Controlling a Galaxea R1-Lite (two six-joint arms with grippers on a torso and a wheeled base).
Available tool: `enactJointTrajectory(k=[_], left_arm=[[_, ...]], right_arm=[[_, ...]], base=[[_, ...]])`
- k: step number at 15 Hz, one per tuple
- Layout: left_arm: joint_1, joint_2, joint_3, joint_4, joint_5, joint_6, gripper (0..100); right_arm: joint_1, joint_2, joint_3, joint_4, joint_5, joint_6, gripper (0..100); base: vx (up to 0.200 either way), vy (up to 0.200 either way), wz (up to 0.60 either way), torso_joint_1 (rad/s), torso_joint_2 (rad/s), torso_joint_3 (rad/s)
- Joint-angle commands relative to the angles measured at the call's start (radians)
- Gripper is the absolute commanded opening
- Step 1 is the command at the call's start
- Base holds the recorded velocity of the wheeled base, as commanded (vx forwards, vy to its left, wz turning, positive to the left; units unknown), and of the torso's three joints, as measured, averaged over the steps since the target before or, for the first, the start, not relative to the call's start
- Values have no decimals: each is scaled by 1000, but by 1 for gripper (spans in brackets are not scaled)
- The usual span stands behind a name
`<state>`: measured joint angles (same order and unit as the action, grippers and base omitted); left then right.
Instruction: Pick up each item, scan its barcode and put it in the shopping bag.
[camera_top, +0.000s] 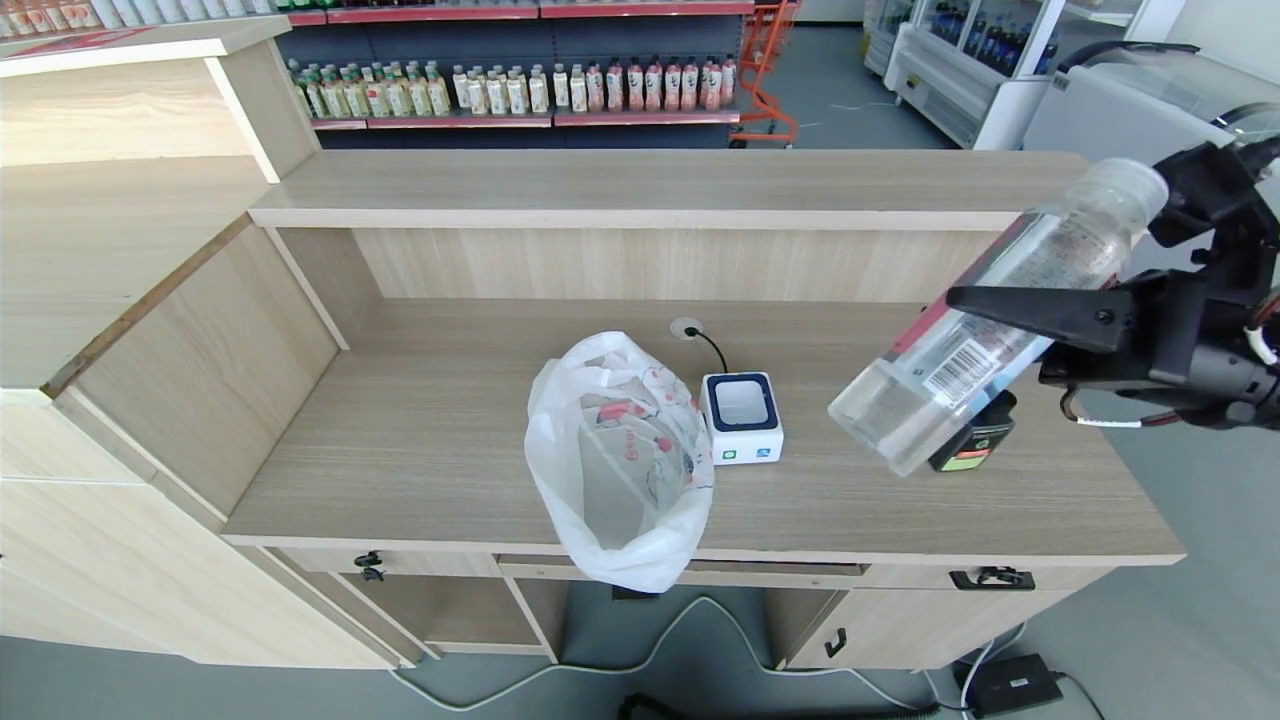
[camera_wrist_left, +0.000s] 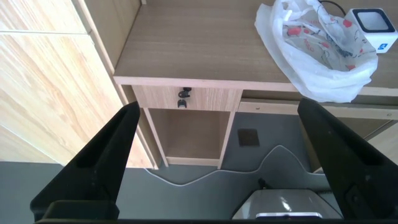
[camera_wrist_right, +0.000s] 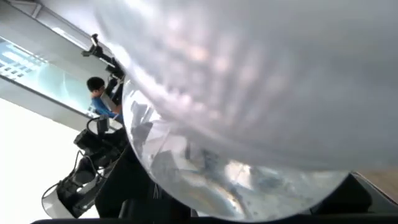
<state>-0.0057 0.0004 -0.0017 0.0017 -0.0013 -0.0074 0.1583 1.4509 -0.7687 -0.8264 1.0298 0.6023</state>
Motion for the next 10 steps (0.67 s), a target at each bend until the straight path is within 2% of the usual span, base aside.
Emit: enactJointTrajectory(k=[1,3,5,10], left_arm=[[0,0,0,0,0,0,100],[0,0,0,0,0,0,100],[0,0,0,0,0,0,100],[0,0,0,0,0,0,100]], right_arm=[[79,-167,28,4,39,70,0],[184,-193,43,4,42,83,0],[234,-201,43,4,58,83,0],[256,-234,69,7,122,105,0]], base=[[0,0,0,0,0,0],[0,0,0,0,0,0],[0,0,0,0,0,0],[0,0,0,0,0,0]])
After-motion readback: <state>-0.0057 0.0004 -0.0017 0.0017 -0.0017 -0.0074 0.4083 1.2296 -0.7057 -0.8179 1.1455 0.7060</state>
